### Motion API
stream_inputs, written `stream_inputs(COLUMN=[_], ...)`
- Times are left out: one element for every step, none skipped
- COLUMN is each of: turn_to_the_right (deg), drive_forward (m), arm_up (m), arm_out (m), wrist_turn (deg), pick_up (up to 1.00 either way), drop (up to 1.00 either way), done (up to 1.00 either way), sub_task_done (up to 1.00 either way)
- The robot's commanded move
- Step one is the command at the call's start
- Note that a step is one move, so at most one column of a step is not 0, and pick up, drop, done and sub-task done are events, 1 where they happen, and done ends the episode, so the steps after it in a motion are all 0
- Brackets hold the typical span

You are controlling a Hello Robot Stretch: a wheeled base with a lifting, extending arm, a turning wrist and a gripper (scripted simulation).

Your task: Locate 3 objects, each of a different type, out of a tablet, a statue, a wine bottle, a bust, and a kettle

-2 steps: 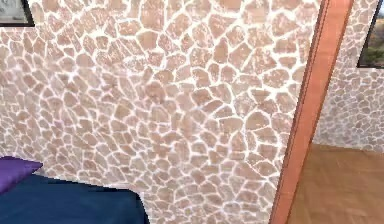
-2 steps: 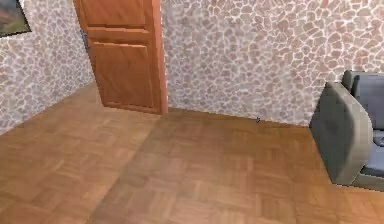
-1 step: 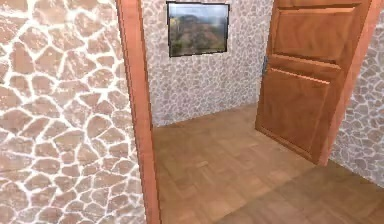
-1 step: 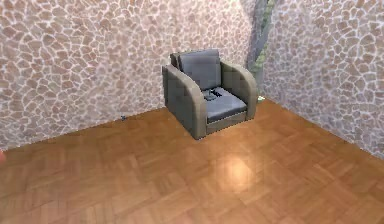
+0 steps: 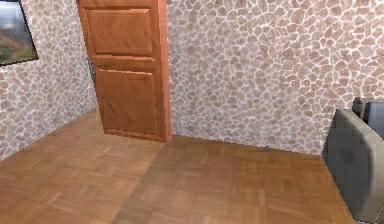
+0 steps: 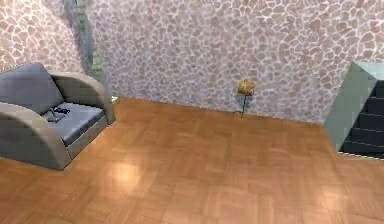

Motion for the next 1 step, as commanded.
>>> stream_inputs(turn_to_the_right=[3.0], drive_forward=[0.00], arm_up=[0.00], arm_out=[0.00], wrist_turn=[0.0], pick_up=[0.00], drop=[0.00], done=[0.00], sub_task_done=[0.00])
